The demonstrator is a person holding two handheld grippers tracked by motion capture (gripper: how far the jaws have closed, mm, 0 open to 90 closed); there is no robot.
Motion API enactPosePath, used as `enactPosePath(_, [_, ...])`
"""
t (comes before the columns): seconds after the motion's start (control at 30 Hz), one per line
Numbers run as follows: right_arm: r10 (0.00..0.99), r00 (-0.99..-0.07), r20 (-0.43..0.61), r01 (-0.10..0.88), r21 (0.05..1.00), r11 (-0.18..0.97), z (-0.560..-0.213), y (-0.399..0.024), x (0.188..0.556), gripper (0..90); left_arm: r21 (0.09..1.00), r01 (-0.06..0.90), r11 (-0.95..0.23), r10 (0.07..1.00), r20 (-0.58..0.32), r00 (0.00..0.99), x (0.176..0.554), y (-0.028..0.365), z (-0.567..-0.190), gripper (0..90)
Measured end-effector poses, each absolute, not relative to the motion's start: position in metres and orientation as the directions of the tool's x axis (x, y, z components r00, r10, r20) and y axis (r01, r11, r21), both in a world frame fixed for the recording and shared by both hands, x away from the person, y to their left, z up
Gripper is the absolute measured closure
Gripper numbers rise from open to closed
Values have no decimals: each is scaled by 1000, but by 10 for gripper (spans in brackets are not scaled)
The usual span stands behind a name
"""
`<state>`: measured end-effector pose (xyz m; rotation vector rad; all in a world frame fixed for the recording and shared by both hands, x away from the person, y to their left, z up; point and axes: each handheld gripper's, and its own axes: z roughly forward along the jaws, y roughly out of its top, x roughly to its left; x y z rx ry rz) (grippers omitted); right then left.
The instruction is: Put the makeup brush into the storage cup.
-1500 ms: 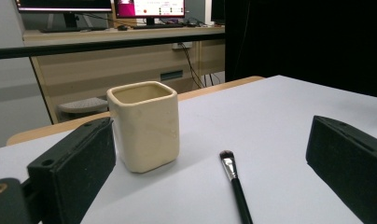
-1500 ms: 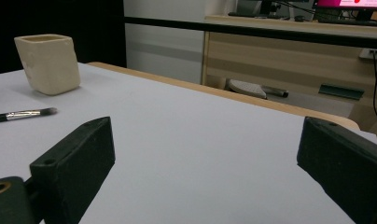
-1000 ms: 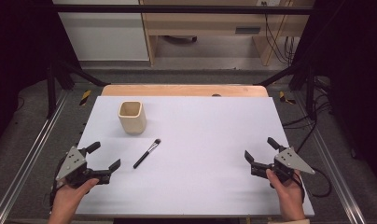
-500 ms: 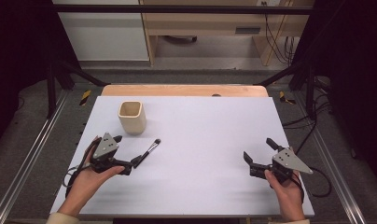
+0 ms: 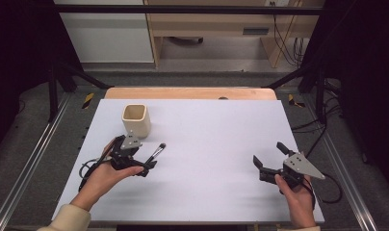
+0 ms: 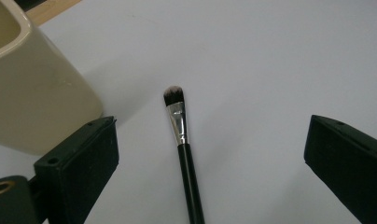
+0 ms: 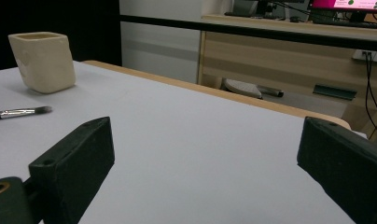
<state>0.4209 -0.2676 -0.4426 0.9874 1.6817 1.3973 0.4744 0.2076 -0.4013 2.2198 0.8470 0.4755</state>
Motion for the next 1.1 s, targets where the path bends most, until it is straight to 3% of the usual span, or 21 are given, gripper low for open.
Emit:
enactPosePath(0.33, [893, -445, -64, 102, 987, 122, -443, -267, 421, 43, 654, 444, -613, 666, 125, 736, 492, 189, -400, 32])
enactPosePath(1.1, [889, -451, -75, 84, 988, 126, -442, -268, 421, 46, 605, 500, -620, 685, 108, 720, 510, 174, -409, 43])
